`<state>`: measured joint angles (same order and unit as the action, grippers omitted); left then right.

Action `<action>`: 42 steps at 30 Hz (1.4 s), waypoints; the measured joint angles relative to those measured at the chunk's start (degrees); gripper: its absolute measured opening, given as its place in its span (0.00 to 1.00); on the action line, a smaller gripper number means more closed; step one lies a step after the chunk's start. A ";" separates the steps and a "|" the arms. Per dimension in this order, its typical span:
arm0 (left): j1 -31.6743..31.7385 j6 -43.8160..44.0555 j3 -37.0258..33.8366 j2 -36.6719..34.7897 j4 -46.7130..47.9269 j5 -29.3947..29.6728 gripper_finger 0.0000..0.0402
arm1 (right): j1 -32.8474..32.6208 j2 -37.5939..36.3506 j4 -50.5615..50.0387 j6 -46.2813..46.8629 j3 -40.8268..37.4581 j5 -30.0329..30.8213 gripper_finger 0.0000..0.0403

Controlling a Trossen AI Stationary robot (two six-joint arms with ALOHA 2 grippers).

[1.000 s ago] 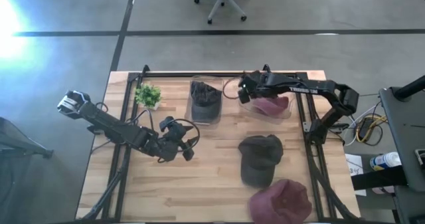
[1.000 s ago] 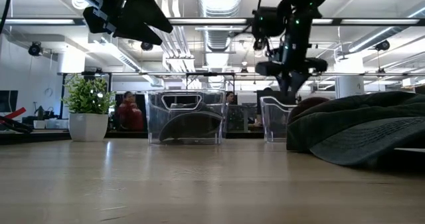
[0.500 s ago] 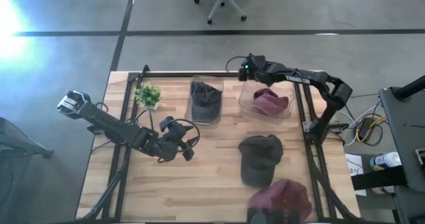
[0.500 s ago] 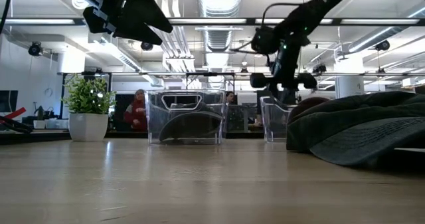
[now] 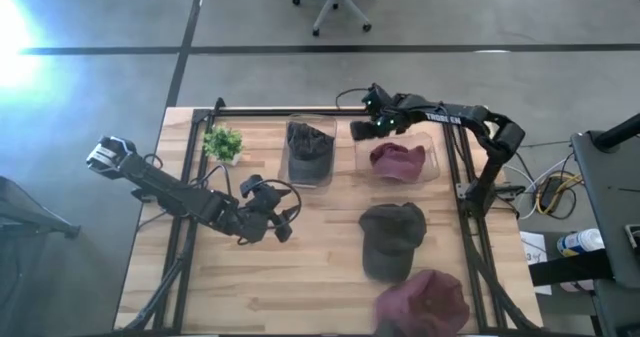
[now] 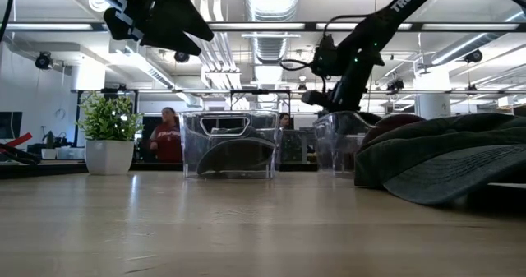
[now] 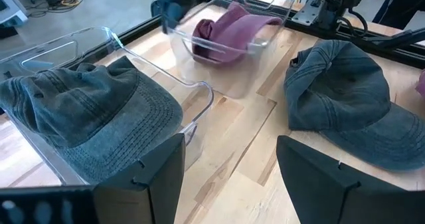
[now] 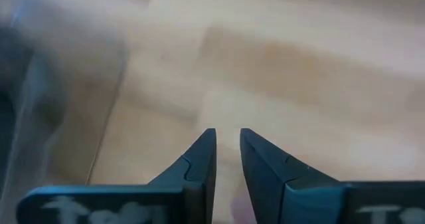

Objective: Pick & Place hat
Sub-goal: Adjust the right transparent bin on the table

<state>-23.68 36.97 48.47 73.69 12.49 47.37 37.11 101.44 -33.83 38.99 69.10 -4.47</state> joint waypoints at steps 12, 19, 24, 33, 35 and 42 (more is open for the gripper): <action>0.00 0.23 0.00 0.00 -0.02 -0.17 0.58 | -11.65 -4.77 -13.07 -1.05 -0.07 2.81 0.16; -0.02 -0.15 0.00 0.00 -0.02 -0.17 0.58 | -11.08 -12.86 -16.75 0.26 0.06 13.46 0.19; 0.00 -1.14 0.00 0.00 -0.02 -0.20 0.58 | -6.91 -12.28 -24.37 -13.08 0.04 13.49 0.32; 0.00 -1.11 0.00 0.00 -0.02 -0.20 0.58 | -4.78 -6.07 -31.53 -41.26 0.09 13.89 0.45; 0.00 -1.10 0.00 0.00 0.00 -0.20 0.58 | -4.85 -5.31 -32.13 -43.76 0.00 13.92 0.45; 0.00 -1.07 0.00 0.00 0.00 -0.20 0.58 | -4.78 -5.85 -35.42 -45.43 2.28 15.40 0.40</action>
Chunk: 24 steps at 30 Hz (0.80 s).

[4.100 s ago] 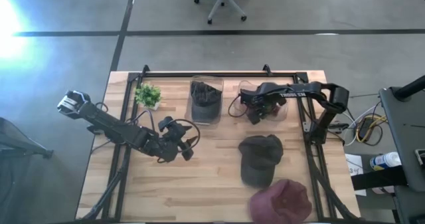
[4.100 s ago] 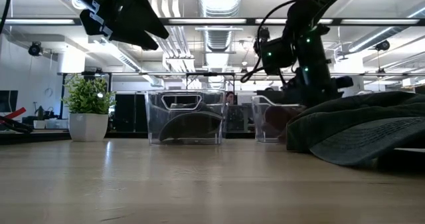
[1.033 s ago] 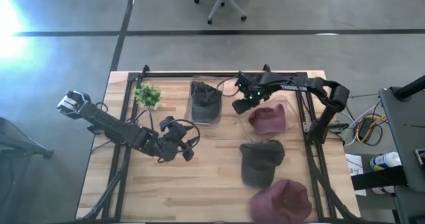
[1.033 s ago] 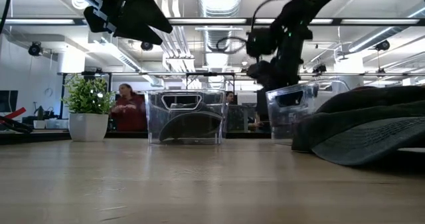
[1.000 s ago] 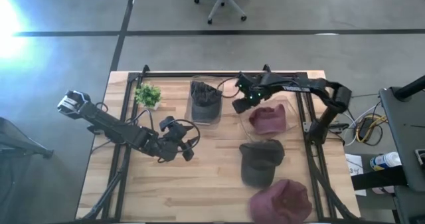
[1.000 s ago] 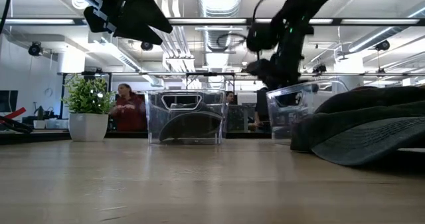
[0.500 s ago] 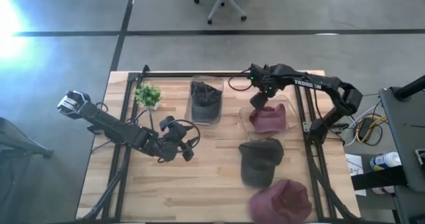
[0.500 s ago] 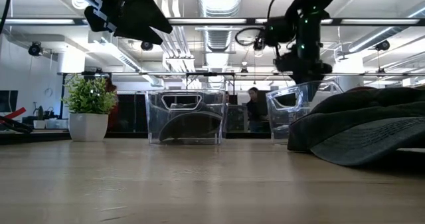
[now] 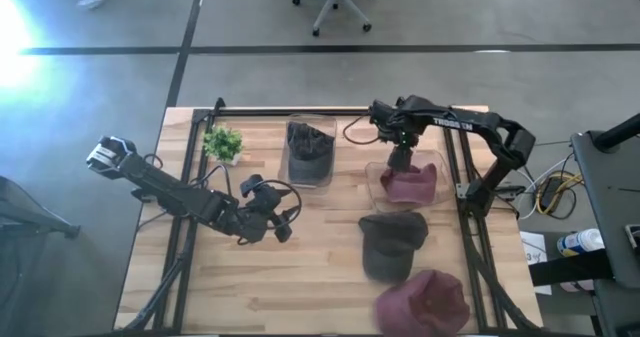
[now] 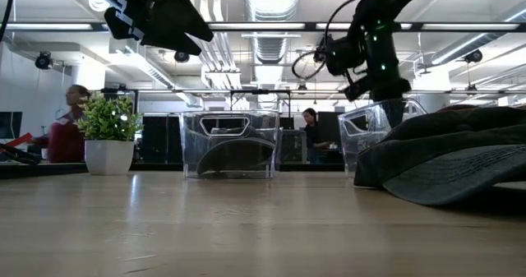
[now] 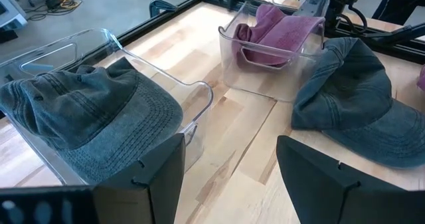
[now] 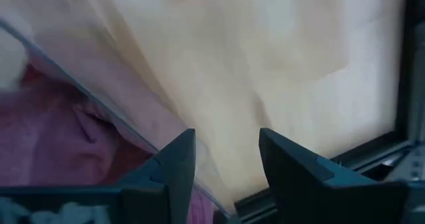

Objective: Pick & Place hat
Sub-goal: Adjust the right transparent bin on the table

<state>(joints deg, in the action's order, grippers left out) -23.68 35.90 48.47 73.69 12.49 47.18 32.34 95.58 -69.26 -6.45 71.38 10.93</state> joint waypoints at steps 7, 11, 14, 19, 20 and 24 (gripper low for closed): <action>0.09 -0.48 0.00 0.00 0.00 0.00 0.58 | 0.07 -1.57 -7.47 -2.62 7.59 -0.67 0.40; 0.09 -1.11 0.00 0.00 0.00 0.00 0.58 | -0.04 -1.59 -11.03 -7.12 6.98 -0.73 0.40; 0.09 -1.38 0.00 0.00 0.00 0.00 0.58 | -0.07 -1.59 -11.74 -8.89 4.75 -0.87 0.40; 0.09 -1.40 0.00 0.00 0.02 0.02 0.58 | -0.07 -1.08 -11.01 -10.93 0.92 -0.86 0.40; 0.09 -1.40 0.00 0.00 0.02 0.01 0.58 | -0.07 -0.94 -10.42 -11.41 0.30 -0.82 0.39; 0.09 -1.42 0.00 0.00 0.09 0.01 0.58 | -0.11 -0.25 -7.06 -13.86 -1.56 -0.64 0.37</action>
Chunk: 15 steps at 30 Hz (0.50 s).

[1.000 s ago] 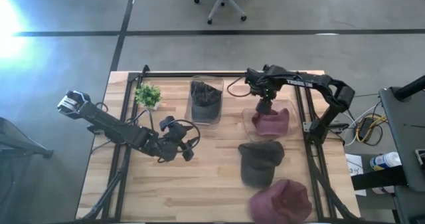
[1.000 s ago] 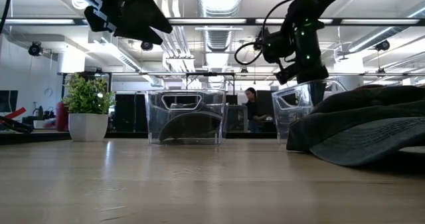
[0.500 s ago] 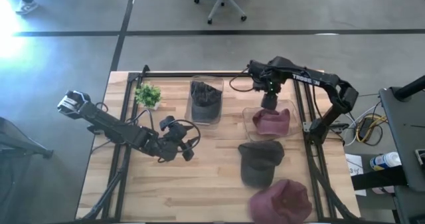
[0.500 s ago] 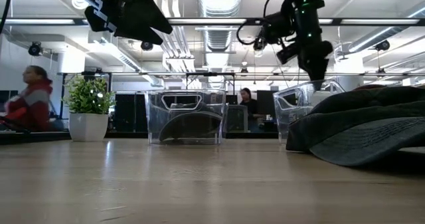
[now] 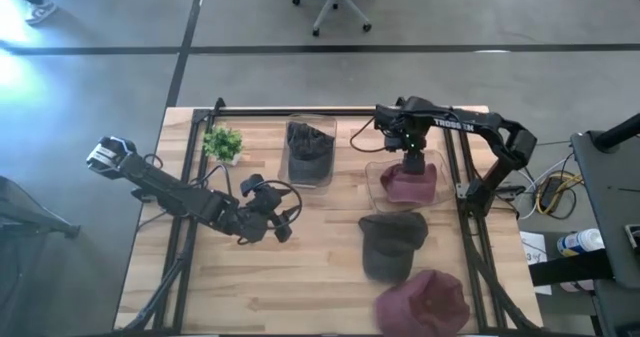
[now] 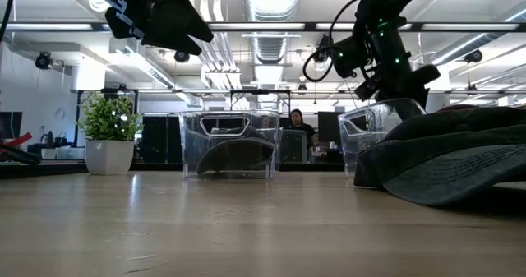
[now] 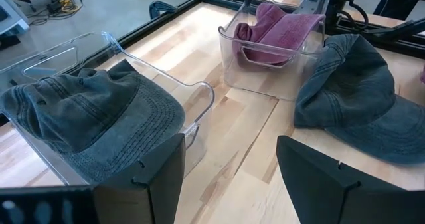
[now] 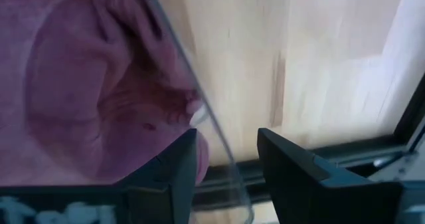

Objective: Pick & Place hat
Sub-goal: Adjust the right transparent bin on the table

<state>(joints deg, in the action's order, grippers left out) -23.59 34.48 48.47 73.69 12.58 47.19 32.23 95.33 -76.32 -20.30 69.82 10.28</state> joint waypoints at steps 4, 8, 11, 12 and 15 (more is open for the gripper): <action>0.00 0.00 0.00 0.00 0.13 0.01 0.58 | -0.11 1.29 3.76 -4.07 -0.73 0.19 0.35; 0.00 0.00 0.00 0.00 0.15 0.01 0.58 | -0.46 3.64 4.51 -8.42 -0.71 2.40 0.31; 0.00 0.00 0.00 0.00 0.15 0.01 0.58 | -0.89 5.15 4.57 -11.58 -0.70 3.69 0.25; 0.00 0.04 0.00 0.00 0.24 0.01 0.58 | -1.12 5.58 4.60 -12.72 -0.70 3.81 0.22; 0.02 0.31 0.00 0.00 0.26 0.02 0.58 | -2.52 6.74 4.67 -17.49 -0.54 5.59 0.12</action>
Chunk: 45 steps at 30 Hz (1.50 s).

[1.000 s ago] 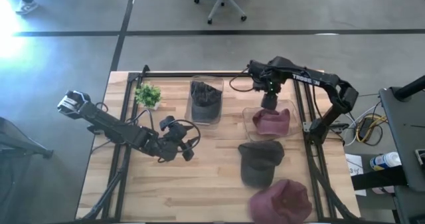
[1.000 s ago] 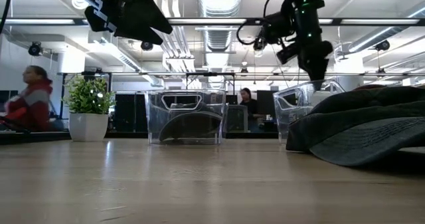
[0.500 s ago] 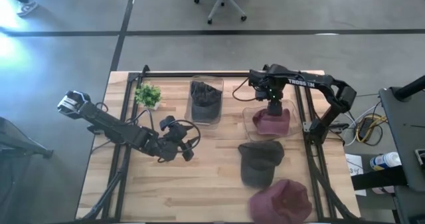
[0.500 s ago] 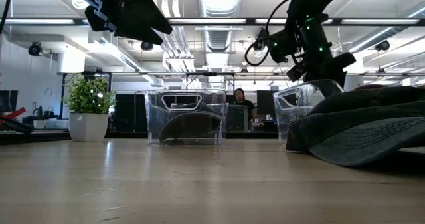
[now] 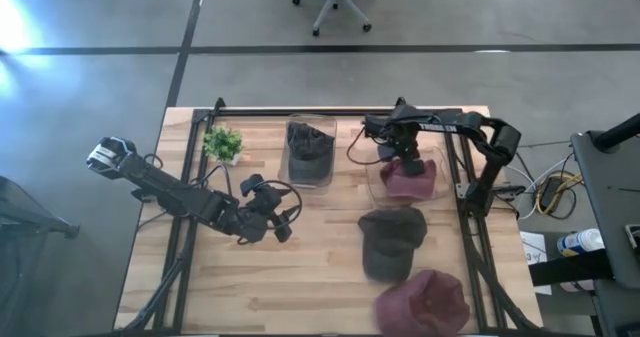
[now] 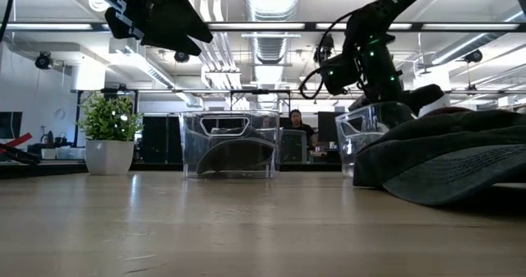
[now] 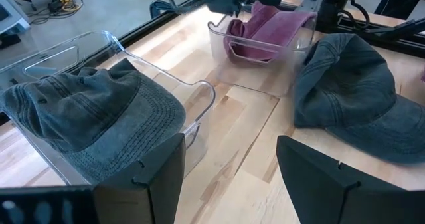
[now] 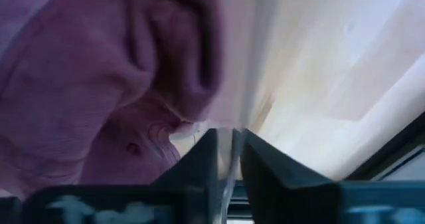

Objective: Pick & Place hat
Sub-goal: Adjust the right transparent bin on the table

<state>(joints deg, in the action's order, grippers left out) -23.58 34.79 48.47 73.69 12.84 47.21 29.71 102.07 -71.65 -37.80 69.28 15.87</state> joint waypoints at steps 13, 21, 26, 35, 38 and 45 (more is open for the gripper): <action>0.01 2.35 0.00 0.00 0.02 0.90 0.58 | -11.59 0.50 13.83 -23.42 2.34 14.52 0.03; 0.22 3.16 0.00 0.00 0.07 1.89 0.58 | -17.76 0.50 18.70 -28.37 3.36 14.15 0.03; 0.22 5.02 0.00 0.00 0.06 1.94 0.58 | -19.34 0.36 23.09 -25.94 3.36 15.57 0.04; 0.22 6.23 0.24 0.00 0.09 1.94 0.58 | -20.95 -0.39 25.07 -21.60 4.54 14.70 0.32; 0.22 6.23 0.56 0.00 0.07 1.94 0.58 | -21.87 -0.48 24.22 -21.15 5.38 15.69 0.42; 0.20 6.00 1.11 0.00 0.07 1.90 0.58 | -24.05 -6.18 25.07 2.86 9.64 21.96 0.49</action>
<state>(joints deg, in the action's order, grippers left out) -23.38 40.78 49.58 73.69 12.91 49.11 5.66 95.88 -46.58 -34.94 78.92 37.83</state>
